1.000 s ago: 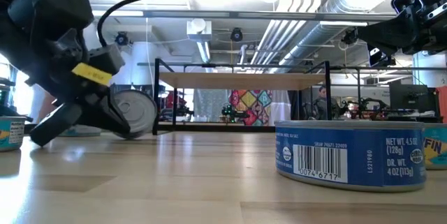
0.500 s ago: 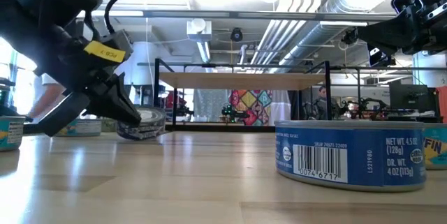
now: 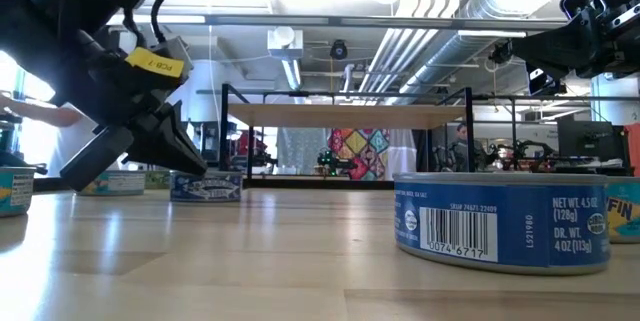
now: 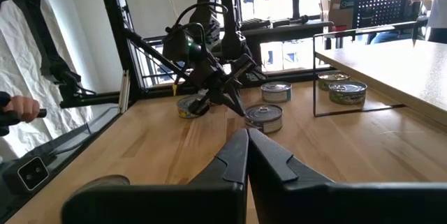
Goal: Stack canned seafood by type on shelf
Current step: Put the blue tuna can on the shelf
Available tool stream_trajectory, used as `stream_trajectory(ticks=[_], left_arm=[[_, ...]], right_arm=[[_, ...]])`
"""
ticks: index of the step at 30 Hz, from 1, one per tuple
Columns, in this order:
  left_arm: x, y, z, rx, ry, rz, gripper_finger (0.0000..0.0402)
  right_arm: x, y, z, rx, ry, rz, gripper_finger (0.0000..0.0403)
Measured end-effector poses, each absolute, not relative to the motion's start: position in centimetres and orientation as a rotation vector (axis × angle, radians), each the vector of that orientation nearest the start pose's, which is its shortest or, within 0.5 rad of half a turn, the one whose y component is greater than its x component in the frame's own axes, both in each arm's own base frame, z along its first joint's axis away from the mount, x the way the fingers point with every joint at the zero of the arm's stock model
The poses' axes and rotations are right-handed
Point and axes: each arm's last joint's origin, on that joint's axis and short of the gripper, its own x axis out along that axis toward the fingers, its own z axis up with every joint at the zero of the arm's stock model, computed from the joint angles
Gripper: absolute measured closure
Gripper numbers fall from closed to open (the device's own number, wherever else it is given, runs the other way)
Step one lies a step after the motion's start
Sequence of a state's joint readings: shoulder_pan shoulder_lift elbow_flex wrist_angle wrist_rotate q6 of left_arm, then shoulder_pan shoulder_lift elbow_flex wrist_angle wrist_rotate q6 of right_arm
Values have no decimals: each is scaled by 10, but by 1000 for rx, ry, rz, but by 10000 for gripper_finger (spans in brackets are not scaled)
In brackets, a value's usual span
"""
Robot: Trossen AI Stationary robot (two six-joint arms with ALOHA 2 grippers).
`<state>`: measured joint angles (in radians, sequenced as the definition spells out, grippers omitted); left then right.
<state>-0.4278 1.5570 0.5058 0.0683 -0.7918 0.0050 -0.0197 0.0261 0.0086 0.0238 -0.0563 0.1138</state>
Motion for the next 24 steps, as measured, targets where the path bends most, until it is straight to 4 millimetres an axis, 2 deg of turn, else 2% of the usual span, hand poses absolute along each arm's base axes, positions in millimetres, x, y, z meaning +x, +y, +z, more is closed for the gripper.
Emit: stream_trajectory(ticks=[5,12,16,20,24], left_arm=[[228,-80,112,554,808,313,381],[234,-77,115,507,760,322,293],[234,-69,113,504,774,348,258],[227,-61,105,506,796,343,251],[221,-58,99,486,778,330,267]], right_arm=[[99,0,167,113,-4,36,403],[99,0,167,113,-4,36,403],[99,0,167,113,-4,37,403],[99,0,167,112,-4,37,403],[99,0,167,112,-4,37,403]])
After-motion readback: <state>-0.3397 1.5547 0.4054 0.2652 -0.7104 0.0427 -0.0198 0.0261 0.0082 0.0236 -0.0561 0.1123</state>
